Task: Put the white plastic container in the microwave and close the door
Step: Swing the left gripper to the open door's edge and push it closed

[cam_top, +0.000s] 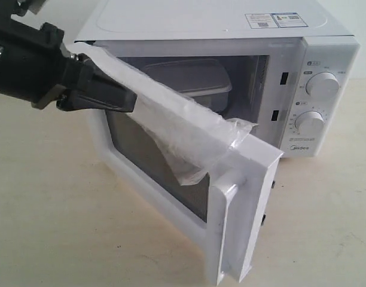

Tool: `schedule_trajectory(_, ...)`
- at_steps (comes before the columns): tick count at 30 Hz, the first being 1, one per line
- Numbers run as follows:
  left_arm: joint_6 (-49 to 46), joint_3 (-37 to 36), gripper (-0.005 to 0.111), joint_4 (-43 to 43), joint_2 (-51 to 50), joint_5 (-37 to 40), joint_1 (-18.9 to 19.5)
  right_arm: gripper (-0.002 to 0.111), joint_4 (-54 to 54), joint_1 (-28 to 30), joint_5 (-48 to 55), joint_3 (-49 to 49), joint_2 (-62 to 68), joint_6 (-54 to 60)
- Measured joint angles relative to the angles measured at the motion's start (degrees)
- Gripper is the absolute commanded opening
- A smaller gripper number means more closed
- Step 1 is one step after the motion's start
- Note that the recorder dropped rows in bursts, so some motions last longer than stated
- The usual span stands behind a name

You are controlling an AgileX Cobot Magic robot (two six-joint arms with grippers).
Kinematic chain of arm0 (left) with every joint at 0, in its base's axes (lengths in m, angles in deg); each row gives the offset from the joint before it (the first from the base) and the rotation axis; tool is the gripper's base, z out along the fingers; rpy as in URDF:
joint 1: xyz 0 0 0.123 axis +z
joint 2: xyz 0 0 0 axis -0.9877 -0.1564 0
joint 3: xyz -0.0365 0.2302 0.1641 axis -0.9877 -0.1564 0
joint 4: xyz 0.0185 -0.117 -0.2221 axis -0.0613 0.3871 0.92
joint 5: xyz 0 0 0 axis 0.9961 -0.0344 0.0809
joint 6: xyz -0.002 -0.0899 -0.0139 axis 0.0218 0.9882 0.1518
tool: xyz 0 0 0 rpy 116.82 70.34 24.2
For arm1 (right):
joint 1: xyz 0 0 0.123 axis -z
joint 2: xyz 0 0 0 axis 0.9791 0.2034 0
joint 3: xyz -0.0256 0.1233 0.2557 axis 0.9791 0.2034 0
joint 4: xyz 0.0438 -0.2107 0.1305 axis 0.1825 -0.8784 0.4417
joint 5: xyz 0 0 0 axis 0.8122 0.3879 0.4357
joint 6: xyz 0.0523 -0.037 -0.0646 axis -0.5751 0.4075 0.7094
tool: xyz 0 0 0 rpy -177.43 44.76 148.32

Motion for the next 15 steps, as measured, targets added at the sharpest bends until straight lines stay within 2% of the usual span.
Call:
schedule_trajectory(9, -5.3, 0.7, 0.004, 1.4, -4.2, -2.7, 0.0, 0.0, 0.0, 0.0, 0.0, 0.0, 0.0, -0.2)
schedule_trajectory(15, -13.0, 0.7, 0.004, 9.9, -7.7, -7.6, 0.0, 0.0, 0.1, 0.0, 0.0, 0.0, 0.0, -0.5)
